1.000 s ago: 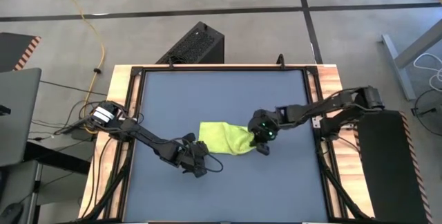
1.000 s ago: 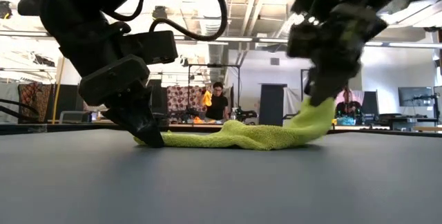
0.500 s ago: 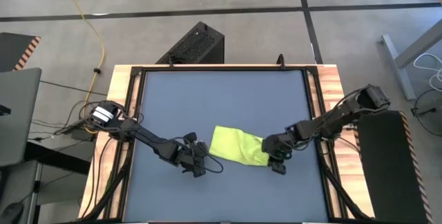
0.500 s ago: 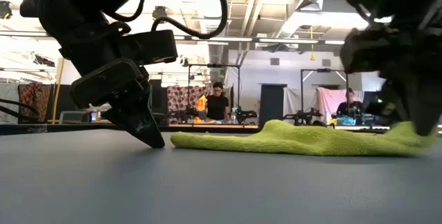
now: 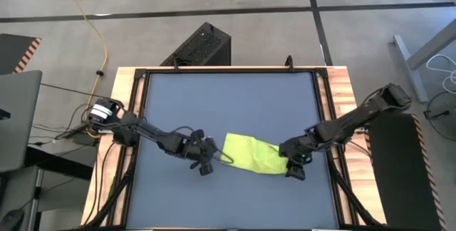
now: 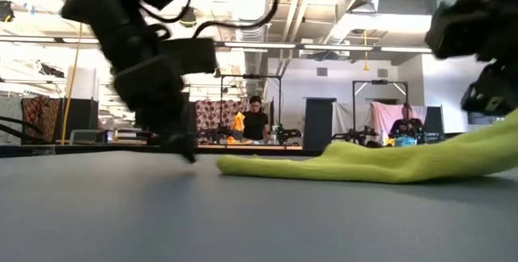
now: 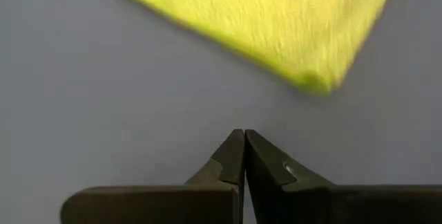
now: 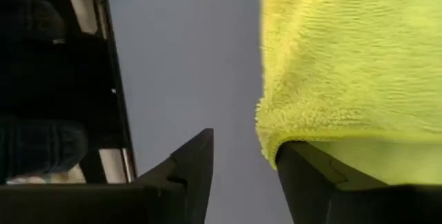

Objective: Roll towel into tight, uniform cylinder
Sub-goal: Roll the green towel

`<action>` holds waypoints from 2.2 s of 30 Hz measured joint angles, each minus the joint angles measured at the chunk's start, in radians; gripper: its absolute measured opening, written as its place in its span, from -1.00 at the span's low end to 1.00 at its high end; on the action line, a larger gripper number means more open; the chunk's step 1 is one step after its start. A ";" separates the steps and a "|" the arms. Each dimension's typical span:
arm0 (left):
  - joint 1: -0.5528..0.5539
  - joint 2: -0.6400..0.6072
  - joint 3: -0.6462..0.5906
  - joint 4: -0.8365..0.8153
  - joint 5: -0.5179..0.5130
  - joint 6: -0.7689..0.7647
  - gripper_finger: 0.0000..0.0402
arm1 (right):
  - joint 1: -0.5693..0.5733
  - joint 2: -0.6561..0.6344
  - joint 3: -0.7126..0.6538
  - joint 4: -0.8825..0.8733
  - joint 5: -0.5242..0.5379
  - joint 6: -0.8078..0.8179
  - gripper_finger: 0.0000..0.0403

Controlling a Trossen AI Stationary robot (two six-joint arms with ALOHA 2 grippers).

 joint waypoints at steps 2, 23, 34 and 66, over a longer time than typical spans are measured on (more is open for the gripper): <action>0.015 0.003 0.003 0.063 0.017 0.000 -1.00 | 0.007 -0.062 0.000 -0.095 0.018 0.003 -0.11; 0.148 0.257 0.189 0.176 0.250 -0.043 -1.00 | -0.264 -0.204 -0.223 -0.036 0.174 -0.324 -0.47; 0.363 0.261 0.406 -0.184 0.148 0.346 -1.00 | -0.273 -0.205 -0.186 -0.014 0.058 -0.433 -0.69; 0.115 0.418 0.694 -0.454 0.182 0.024 -1.00 | -0.533 -0.137 -0.170 0.254 0.002 -0.553 -0.70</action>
